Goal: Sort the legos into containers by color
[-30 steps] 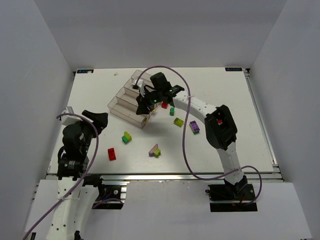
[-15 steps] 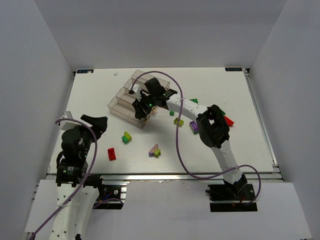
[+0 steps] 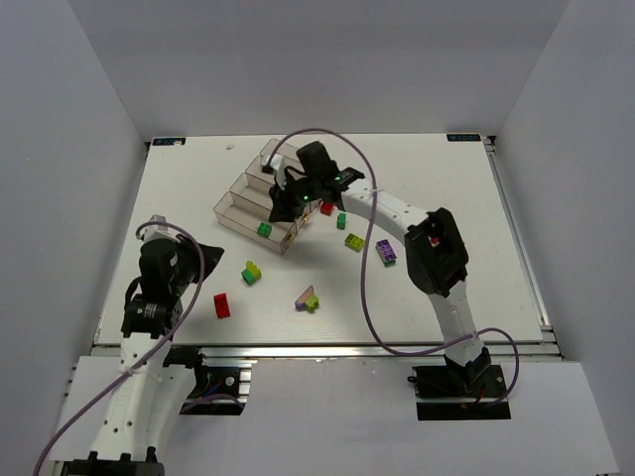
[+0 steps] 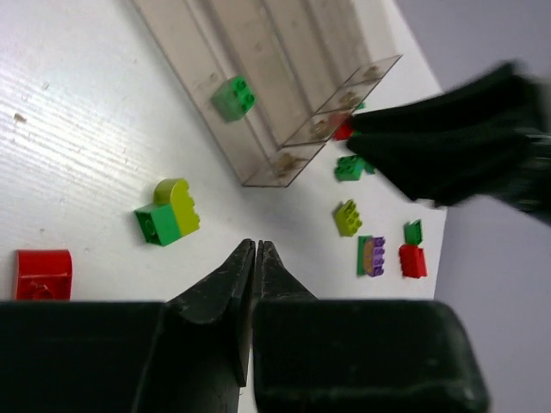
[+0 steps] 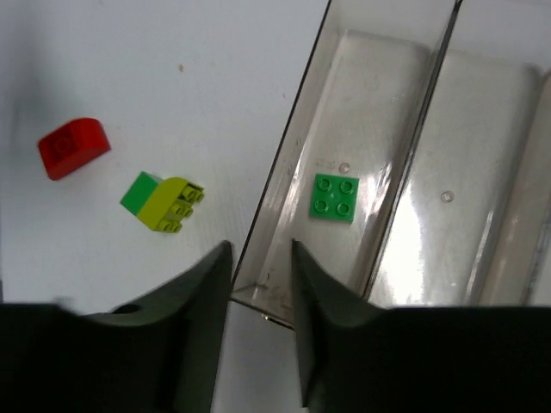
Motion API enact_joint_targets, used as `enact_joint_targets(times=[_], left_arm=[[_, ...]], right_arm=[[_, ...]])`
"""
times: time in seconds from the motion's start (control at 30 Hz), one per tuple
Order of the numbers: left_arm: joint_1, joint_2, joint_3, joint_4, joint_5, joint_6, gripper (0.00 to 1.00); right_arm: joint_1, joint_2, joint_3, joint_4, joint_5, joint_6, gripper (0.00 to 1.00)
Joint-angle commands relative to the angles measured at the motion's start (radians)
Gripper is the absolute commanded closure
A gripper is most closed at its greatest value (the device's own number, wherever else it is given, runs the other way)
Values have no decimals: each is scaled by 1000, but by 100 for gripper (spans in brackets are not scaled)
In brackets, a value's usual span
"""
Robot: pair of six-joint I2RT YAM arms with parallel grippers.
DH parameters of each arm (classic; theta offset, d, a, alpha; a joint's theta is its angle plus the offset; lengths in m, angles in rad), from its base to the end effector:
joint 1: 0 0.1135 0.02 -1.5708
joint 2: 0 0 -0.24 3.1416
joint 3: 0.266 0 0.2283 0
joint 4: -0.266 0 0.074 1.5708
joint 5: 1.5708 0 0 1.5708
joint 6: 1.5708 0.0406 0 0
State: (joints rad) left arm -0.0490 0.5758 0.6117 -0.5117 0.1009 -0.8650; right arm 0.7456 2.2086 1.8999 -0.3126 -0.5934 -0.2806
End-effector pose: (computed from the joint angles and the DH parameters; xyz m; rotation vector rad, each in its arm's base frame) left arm 0.1380 -0.0109 0.2597 -0.7778 1.9633 -0.6635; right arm 0.3362 0.3413 0.2339 -1.3729 1.7366 0.9096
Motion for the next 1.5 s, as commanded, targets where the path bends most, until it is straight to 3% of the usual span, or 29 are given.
enact_joint_targets(times=[0.0,0.07,0.13,0.17,0.2,0.3,0.5,0.63,0.8,0.97,1.27,1.47], left_arm=[[-2,56,8,-22,59,33,85],[-3,119,16,-47,78,56,75],[-9,169,26,-85,88,99,66],[-17,192,37,-96,82,113,54],[-28,234,45,-108,69,135,46],[-84,301,68,-129,22,164,30],[-288,449,112,-116,-85,208,27],[-405,600,204,-172,-202,326,25],[-430,682,299,-220,-260,498,18],[-431,775,358,-266,-270,647,18],[-430,835,319,-188,-214,903,23],[-430,880,278,-100,-195,974,23]], right_arm=[[-80,-183,-18,61,-135,43,70],[-112,-219,-77,61,-187,32,72],[-159,-269,-120,60,-233,24,68],[-172,-283,-160,52,-240,18,63],[-196,-311,-179,46,-241,12,49],[-233,-363,-255,32,-246,-8,35],[-275,-429,-349,29,-247,-31,31],[-299,-441,-358,23,-264,-41,30],[-336,-438,-346,9,-281,-60,30],[-365,-434,-338,15,-289,-43,30],[-385,-437,-349,26,-295,-29,30],[-393,-438,-357,32,-296,-19,30]])
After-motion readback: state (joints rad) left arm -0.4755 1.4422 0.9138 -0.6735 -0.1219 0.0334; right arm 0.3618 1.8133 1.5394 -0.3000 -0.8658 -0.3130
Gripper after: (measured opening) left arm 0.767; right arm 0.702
